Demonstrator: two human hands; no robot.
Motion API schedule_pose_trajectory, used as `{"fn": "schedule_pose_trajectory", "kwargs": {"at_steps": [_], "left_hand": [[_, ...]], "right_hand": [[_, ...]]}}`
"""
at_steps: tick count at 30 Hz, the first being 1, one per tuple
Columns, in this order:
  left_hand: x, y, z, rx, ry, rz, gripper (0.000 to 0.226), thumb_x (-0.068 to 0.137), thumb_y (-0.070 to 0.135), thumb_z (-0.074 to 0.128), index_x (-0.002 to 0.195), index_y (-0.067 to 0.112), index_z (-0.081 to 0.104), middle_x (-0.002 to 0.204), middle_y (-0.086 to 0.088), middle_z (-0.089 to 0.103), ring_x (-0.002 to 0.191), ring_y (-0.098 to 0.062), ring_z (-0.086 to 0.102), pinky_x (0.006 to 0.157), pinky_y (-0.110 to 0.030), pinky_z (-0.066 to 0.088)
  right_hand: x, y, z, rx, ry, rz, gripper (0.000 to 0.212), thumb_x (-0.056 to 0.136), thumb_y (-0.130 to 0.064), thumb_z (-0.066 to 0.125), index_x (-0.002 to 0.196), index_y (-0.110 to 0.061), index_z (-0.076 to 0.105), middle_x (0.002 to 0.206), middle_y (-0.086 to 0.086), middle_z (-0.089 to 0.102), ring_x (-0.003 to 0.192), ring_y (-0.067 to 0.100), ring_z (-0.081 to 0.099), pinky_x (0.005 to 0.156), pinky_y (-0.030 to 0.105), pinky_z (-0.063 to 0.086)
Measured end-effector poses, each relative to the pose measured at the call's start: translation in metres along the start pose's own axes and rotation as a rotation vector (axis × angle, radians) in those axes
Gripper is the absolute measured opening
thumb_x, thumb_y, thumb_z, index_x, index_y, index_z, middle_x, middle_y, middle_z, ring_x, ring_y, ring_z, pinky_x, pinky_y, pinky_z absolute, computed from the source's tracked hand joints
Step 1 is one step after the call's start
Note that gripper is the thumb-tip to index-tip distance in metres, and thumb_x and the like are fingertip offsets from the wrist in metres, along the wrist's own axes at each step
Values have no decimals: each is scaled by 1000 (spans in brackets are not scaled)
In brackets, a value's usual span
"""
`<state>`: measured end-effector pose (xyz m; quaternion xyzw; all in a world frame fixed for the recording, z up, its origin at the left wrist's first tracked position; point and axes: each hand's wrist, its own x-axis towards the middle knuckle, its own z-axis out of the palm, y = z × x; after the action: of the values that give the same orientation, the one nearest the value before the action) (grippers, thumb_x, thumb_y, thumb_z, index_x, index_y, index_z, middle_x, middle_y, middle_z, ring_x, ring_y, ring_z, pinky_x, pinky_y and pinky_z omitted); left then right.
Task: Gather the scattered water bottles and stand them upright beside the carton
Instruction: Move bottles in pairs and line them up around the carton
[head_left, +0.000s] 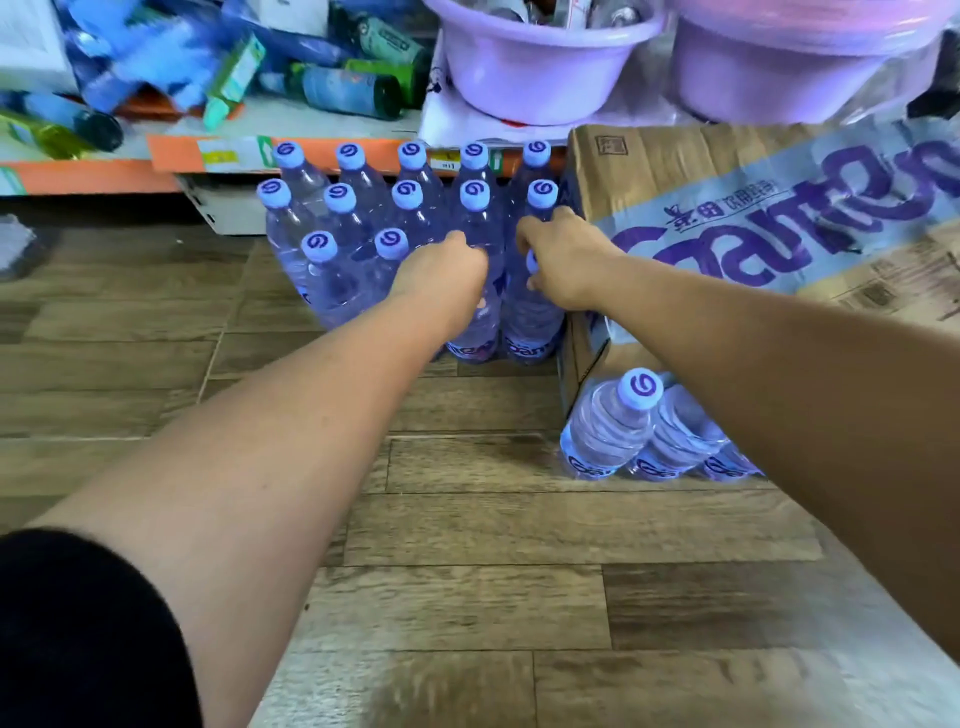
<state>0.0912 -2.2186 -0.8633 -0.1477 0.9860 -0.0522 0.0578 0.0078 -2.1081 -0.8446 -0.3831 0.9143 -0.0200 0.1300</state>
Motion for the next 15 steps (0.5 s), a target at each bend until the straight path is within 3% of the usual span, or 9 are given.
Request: {"fn": "schedule_pose_trajectory", "kwargs": {"at_steps": [3, 8, 12, 15], "left_hand": [[-19, -3, -2, 107, -17, 22, 32, 93, 10, 54, 123, 2, 50, 122, -20, 44, 99, -41, 60, 65, -39, 37], [-56, -4, 1, 78, -76, 22, 34, 93, 10, 51, 125, 4, 46, 124, -19, 40, 95, -38, 62, 64, -37, 40], [-79, -3, -9, 44, -149, 65, 32, 89, 19, 52, 117, 3, 54, 120, -19, 46, 102, -41, 59, 79, -41, 48], [-104, 1, -14, 19, -247, 109, 30, 85, 23, 51, 105, 5, 62, 112, -18, 54, 101, -39, 60, 80, -38, 50]], "right_hand": [[-10, -11, 1, 14, -15, -73, 32, 87, -11, 59, 119, -10, 50, 123, 19, 44, 93, 35, 52, 72, 30, 35], [-41, -29, 4, 39, -27, -158, 35, 82, -13, 65, 116, -9, 54, 98, 8, 38, 100, 32, 52, 72, 27, 32], [-77, -38, 6, 62, -75, -211, 40, 80, -18, 68, 116, -9, 56, 112, 15, 60, 110, 32, 56, 74, 28, 38], [-103, -45, 13, 51, -146, -302, 32, 78, -19, 68, 107, -12, 57, 112, 11, 62, 106, 29, 57, 73, 28, 38]]}}
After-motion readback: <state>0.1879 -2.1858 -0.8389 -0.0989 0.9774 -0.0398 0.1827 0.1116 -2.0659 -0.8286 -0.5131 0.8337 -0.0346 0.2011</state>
